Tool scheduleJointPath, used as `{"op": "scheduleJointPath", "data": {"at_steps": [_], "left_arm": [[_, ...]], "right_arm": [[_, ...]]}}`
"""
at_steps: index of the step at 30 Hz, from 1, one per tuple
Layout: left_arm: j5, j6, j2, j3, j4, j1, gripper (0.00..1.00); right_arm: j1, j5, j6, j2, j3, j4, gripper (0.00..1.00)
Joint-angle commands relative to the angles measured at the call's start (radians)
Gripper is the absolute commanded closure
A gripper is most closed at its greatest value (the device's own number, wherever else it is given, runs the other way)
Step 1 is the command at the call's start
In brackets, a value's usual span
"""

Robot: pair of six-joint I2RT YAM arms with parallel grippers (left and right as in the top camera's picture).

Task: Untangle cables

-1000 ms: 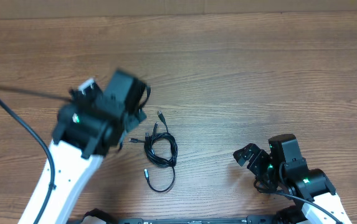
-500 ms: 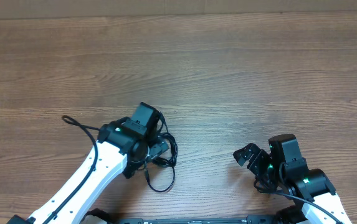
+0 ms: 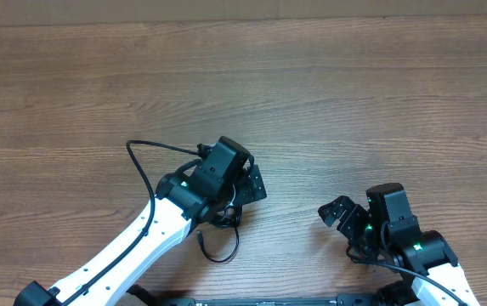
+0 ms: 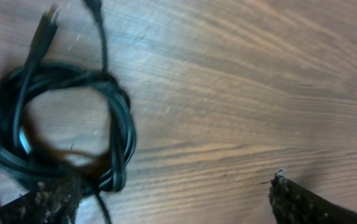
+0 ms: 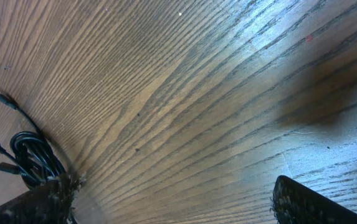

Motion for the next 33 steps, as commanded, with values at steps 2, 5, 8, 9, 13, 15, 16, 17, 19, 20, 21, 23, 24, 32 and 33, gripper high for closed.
{"op": "scheduleJointPath", "data": {"at_steps": [2,5,8,9,13,15,16,17,19,20,21,23,24,32,33], "left_arm": [[0.002,0.041,0.029,0.007,0.025,-0.001,0.08],[0.026,0.071,0.064,0.034,0.021,-0.002,0.10],[0.017,0.082,0.118,0.087,-0.031,-0.002,0.10],[0.005,0.082,0.140,0.108,-0.054,-0.002,0.11],[-0.047,0.080,0.222,0.158,-0.111,-0.002,0.16],[-0.054,0.069,0.257,0.159,-0.125,-0.002,0.19],[-0.058,0.059,0.278,0.159,-0.133,-0.002,0.20],[-0.061,0.054,0.297,0.159,-0.134,-0.002,0.22],[-0.061,0.054,0.334,0.159,-0.127,-0.001,0.25],[-0.066,0.054,0.348,0.159,-0.123,0.000,0.27],[-0.074,0.049,0.364,0.159,-0.120,0.000,0.30],[-0.099,0.037,0.384,0.159,-0.118,0.000,0.38],[-0.119,0.027,0.389,0.159,-0.116,0.001,0.41],[-0.189,0.002,0.391,0.159,-0.014,0.001,0.42],[-0.191,0.002,0.394,0.159,-0.003,0.001,0.43]], "right_arm": [[-0.006,0.006,-0.001,-0.008,0.007,0.005,0.00],[-0.006,0.006,-0.001,-0.008,0.007,0.005,0.00],[-0.006,0.006,-0.001,-0.008,0.007,0.005,0.00],[-0.006,0.006,-0.001,-0.008,0.007,0.005,0.00],[-0.006,0.006,-0.001,-0.008,0.007,0.005,0.00],[-0.006,0.006,-0.001,-0.008,0.007,0.005,0.00],[-0.006,0.006,-0.001,-0.008,0.007,0.005,0.00],[-0.006,0.006,-0.001,-0.008,0.007,0.005,0.00],[-0.006,0.006,-0.001,-0.008,0.007,0.005,0.00],[-0.006,0.006,-0.001,-0.008,0.007,0.005,0.00],[-0.006,0.006,-0.001,-0.008,0.007,0.005,0.00],[-0.006,0.006,-0.001,-0.008,0.007,0.005,0.00],[-0.006,0.006,-0.001,-0.008,0.007,0.005,0.00],[-0.006,0.006,-0.001,-0.008,0.007,0.005,0.00],[-0.006,0.006,-0.001,-0.008,0.007,0.005,0.00]]}}
